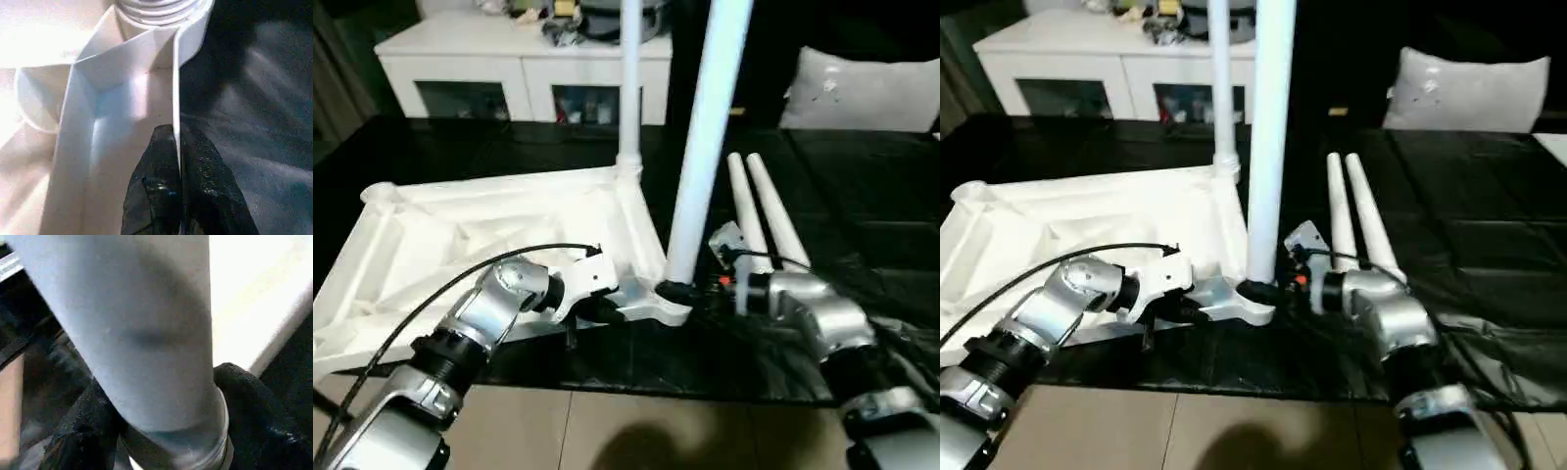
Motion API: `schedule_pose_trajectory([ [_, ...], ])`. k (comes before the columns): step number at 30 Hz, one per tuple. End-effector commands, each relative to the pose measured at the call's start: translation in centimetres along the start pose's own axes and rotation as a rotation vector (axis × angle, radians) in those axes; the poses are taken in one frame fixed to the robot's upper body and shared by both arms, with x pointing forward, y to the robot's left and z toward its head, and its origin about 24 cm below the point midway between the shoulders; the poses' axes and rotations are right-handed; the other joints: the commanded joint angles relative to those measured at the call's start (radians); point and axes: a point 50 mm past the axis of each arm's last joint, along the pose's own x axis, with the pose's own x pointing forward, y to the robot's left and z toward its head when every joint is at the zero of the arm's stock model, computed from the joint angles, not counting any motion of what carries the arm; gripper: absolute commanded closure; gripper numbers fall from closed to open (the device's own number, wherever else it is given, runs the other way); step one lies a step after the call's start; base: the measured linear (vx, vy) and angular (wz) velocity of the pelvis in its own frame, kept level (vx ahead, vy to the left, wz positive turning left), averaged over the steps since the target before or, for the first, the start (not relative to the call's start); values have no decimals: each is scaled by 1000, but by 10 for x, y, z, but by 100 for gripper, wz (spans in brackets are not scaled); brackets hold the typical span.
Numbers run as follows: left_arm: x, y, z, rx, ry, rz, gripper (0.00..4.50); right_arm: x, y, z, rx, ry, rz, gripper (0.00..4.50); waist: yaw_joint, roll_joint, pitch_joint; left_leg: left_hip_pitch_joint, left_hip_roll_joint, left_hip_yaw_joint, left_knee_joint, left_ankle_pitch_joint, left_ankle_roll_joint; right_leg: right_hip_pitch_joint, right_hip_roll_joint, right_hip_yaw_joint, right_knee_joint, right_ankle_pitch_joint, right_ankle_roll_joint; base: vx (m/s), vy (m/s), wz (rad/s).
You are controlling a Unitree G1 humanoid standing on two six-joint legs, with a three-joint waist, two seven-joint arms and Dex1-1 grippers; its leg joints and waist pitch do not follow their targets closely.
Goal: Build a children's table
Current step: Rotate leg to tighten
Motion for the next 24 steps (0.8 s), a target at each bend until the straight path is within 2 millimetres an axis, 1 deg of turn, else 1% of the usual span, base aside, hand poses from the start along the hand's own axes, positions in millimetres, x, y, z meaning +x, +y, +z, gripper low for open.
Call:
schedule_pose_trajectory([
  [1, 22, -14, 14, -112, -70, 42, 450, 4, -10, -46, 184, 145, -272, 193, -8, -2, -6, 6, 36, -34, -76, -478, -32, -1, -81, 33, -142, -731, -44, 0, 0, 0],
  [2, 29, -17, 20, -141, -90, 60, 450, 8, -11, -46, 214, 130, -316, 193, -24, 0, -3, 20, 33, -37, -70, -526, -34, -9, -78, 14, -159, -769, -20, 0, 0, 0],
  [3, 36, -20, 25, -161, -106, 75, 450, 12, -11, -46, 238, 119, -351, 193, -40, 5, -7, 20, 36, -43, -75, -553, -28, 2, -74, 2, -160, -712, -19, 0, 0, 0],
  [4, 38, -21, 28, -168, -113, 81, 450, 14, -11, -46, 247, 115, -364, 193, -52, 12, -9, 5, 43, -51, -87, -586, -22, 19, -70, -9, -157, -641, -18, -45, 66, -10],
  [5, 48, -26, 37, -180, -138, 89, 450, 19, -11, -45, 272, 110, -397, 193, -59, 24, -8, 7, 51, -56, -97, -638, -20, 21, -69, -7, -153, -594, -27, -26, 65, -9],
  [6, 48, -26, 37, -180, -138, 89, 450, 19, -11, -45, 272, 110, -397, 193, -64, 21, -6, 16, 48, -56, -94, -663, -21, 14, -67, -13, -162, -592, -28, -26, 65, -9],
  [7, 56, -32, 48, -165, -155, 83, 450, 24, -11, -44, 299, 105, -431, 193, -67, 23, -1, 34, 45, -54, -90, -702, -22, 2, -62, -26, -177, -611, -21, 0, 0, 0],
  [8, 58, -33, 50, -156, -157, 81, 450, 26, -11, -44, 302, 106, -440, 193, -80, 21, 4, 37, 42, -58, -92, -748, -13, 9, -58, -49, -186, -627, 6, 0, 0, 0],
  [9, 60, -34, 52, -138, -148, 82, 450, 28, -10, -44, 295, 117, -452, 193, -80, 30, 7, 35, 49, -60, -101, -783, -15, 14, -54, -56, -181, -622, 12, 0, 0, 0],
  [10, 60, -34, 52, -138, -148, 82, 450, 28, -10, -44, 295, 117, -452, 193, -84, 33, 10, 23, 58, -63, -117, -823, -19, 27, -50, -57, -164, -597, 11, 0, 0, 0],
  [11, 60, -35, 53, -130, -137, 88, 450, 30, -9, -45, 288, 124, -464, 193, -54, 33, 15, -61, 112, -59, -215, -954, -32, 98, -34, 6, 19, -381, -36, -83, -17, 4],
  [12, 58, -33, 50, -127, -121, 104, 450, 31, -8, -45, 282, 131, -469, 193, -20, 40, 4, -62, 112, -44, -228, -957, -33, 98, -32, 31, 64, -312, -46, -83, -17, 4],
  [13, 58, -33, 50, -127, -121, 104, 450, 31, -8, -45, 282, 131, -469, 193, 0, 28, 9, -38, 97, -13, -227, -914, -27, 63, -27, 54, 52, -354, -50, -56, -90, 22],
  [14, 56, -30, 45, -122, -99, 125, 450, 31, -7, -46, 280, 138, -474, 193, -15, -45, 19, 112, -5, -3, -2, -603, -24, -107, -88, 55, -203, -900, -1, 39, -141, 15],
  [15, 53, -28, 40, -119, -77, 151, 450, 31, -8, -47, 283, 144, -484, 193, -15, -38, 30, 84, -28, -18, 90, -281, 26, -89, -152, 72, -248, -1174, 43, 39, -141, 15],
  [16, 51, -26, 37, -116, -63, 167, 450, 31, -8, -47, 285, 148, -491, 193, -17, -38, 25, 23, -14, -36, 67, -207, 29, -19, -175, 73, -222, -1137, 43, 50, -50, -40],
  [17, 50, -25, 35, -120, -55, 180, 450, 31, -9, -48, 269, 156, -501, 193, -16, -24, 11, -27, 16, -59, -24, -259, 9, 49, -142, 24, -170, -937, 47, 83, 65, -56],
  [18, 50, -25, 35, -120, -55, 180, 450, 31, -9, -48, 269, 156, -501, 193, -22, -3, -2, -31, 36, -82, -71, -395, -4, 49, -93, 8, -130, -692, 41, 83, 65, -56],
  [19, 50, -25, 35, -122, -53, 184, 450, 31, -9, -48, 257, 155, -502, 193, -21, 14, -7, 5, 46, -78, -81, -472, -8, 27, -85, 15, -129, -514, -19, 65, 46, -15],
  [20, 49, -24, 34, -124, -52, 190, 450, 31, -10, -48, 241, 151, -504, 193, -24, 6, -7, 10, 46, -75, -84, -478, -3, 24, -84, 19, -127, -459, -48, 0, 0, 0],
  [21, 48, -23, 34, -125, -51, 195, 450, 32, -10, -47, 233, 147, -504, 193, -18, 9, -7, 17, 46, -63, -89, -458, -2, 22, -87, 24, -129, -411, -94, 0, 0, 0],
  [22, 47, -22, 34, -125, -49, 200, 450, 32, -11, -47, 226, 141, -503, 158, -21, 5, -3, 12, 47, -60, -92, -447, 0, 25, -86, 25, -130, -405, -103, 0, 0, 0],
  [23, 47, -22, 34, -125, -49, 201, 450, 32, -11, -47, 226, 141, -503, 123, -23, 6, 8, 5, 48, -62, -98, -474, -4, 27, -86, 19, -134, -464, -93, 0, 0, 0],
  [24, 46, -21, 33, -123, -48, 205, 450, 32, -11, -47, 227, 136, -503, 121, -28, 5, 11, 11, 46, -65, -99, -530, -14, 24, -87, 16, -142, -534, -68, 0, 0, 0],
])
